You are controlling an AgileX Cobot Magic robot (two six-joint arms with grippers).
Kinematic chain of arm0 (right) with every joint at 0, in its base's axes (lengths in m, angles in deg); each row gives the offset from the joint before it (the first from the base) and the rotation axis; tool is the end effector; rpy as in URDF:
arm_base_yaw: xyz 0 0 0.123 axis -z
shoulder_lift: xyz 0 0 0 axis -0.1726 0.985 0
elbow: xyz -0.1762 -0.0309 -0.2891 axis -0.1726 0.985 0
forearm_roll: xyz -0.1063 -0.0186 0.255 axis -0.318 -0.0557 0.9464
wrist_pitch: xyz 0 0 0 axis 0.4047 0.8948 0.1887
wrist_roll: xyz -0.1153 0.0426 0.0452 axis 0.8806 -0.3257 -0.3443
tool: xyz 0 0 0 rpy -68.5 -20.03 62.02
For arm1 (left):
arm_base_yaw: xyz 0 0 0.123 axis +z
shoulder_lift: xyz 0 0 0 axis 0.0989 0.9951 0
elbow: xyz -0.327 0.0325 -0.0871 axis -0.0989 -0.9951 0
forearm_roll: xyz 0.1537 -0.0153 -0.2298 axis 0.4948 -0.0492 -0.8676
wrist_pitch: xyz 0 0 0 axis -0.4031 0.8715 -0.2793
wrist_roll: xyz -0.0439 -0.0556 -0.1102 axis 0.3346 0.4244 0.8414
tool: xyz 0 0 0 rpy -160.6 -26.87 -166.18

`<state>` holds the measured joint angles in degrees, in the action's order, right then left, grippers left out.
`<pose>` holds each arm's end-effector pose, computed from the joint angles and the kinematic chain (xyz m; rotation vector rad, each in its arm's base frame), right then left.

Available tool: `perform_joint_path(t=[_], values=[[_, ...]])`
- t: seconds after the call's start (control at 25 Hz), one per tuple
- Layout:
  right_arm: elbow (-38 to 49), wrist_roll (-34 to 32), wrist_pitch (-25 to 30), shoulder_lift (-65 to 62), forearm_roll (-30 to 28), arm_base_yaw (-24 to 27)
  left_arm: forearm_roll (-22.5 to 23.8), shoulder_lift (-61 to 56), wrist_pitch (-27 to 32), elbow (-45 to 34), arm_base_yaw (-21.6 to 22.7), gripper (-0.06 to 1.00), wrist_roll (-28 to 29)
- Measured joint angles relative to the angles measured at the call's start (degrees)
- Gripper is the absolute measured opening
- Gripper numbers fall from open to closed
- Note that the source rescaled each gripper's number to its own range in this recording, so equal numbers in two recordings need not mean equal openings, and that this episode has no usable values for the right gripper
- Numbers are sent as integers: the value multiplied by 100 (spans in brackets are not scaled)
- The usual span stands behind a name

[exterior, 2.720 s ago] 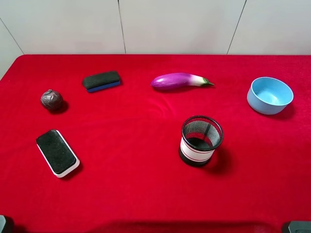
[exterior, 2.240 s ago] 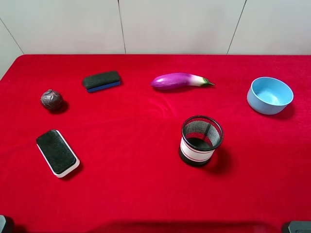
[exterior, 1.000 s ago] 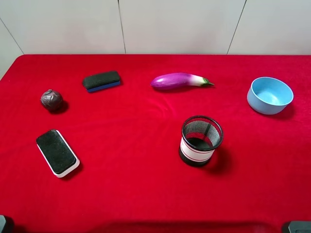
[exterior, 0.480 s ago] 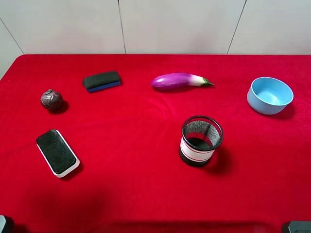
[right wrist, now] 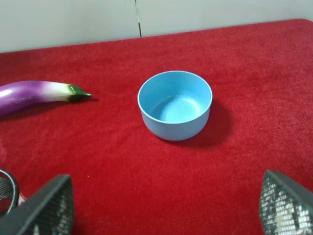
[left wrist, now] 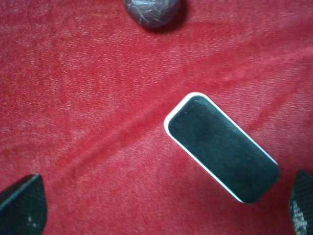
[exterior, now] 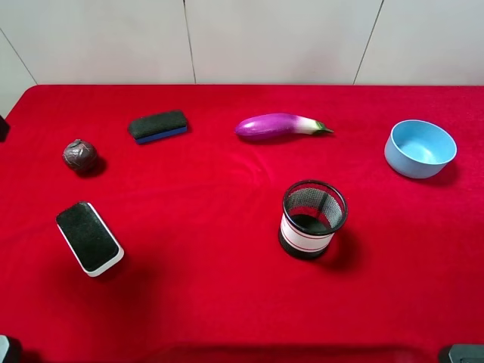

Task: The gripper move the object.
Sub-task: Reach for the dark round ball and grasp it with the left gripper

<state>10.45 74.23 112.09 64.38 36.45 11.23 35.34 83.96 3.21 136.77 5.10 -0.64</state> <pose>-0.0006 0.0013 0.2766 0.1259 1.9877 0.0670 0.2111 0.0001 0.3063 0.0886 2.6998 0.0382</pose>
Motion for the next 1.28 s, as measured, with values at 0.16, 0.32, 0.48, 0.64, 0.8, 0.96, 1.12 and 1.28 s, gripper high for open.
perform_joint_path(t=[0.16,0.32,0.48,0.64,0.8,0.96,1.12,1.28], values=[[0,0,0,0,0,0,125,419,-322,6,0,97,0],[0,0,0,0,0,0,136,794,-533,6,0,97,0],[0,0,2,0,0,0,136,1177,-813,11,0,97,0],[0,0,2,0,0,0,136,1555,-1107,11,0,97,0],[0,0,2,0,0,0,136,1929,-1342,11,0,97,0],[0,0,2,0,0,0,136,2269,-1599,11,0,97,0],[0,0,2,0,0,0,136,2536,-1825,11,0,97,0],[0,0,0,0,0,0,136,2730,-2017,66,0,97,0]])
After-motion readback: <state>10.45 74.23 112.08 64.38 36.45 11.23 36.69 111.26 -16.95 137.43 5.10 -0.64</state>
